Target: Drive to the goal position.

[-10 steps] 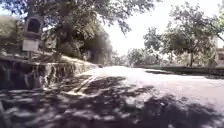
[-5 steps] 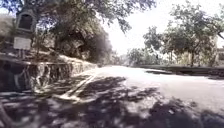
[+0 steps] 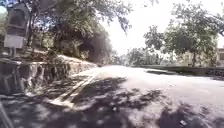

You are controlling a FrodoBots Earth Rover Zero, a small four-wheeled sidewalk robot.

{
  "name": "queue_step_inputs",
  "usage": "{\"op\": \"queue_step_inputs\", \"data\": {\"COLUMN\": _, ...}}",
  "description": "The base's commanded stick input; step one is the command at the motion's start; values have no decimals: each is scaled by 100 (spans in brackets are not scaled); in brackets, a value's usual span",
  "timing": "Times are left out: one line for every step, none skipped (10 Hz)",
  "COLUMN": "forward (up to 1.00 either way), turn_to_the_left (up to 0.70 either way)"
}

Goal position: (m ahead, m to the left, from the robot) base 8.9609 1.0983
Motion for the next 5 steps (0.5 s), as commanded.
{"op": "queue_step_inputs", "data": {"forward": 50, "turn_to_the_left": 0}}
{"op": "queue_step_inputs", "data": {"forward": 50, "turn_to_the_left": 0}}
{"op": "queue_step_inputs", "data": {"forward": 50, "turn_to_the_left": 0}}
{"op": "queue_step_inputs", "data": {"forward": 50, "turn_to_the_left": 0}}
{"op": "queue_step_inputs", "data": {"forward": 50, "turn_to_the_left": 0}}
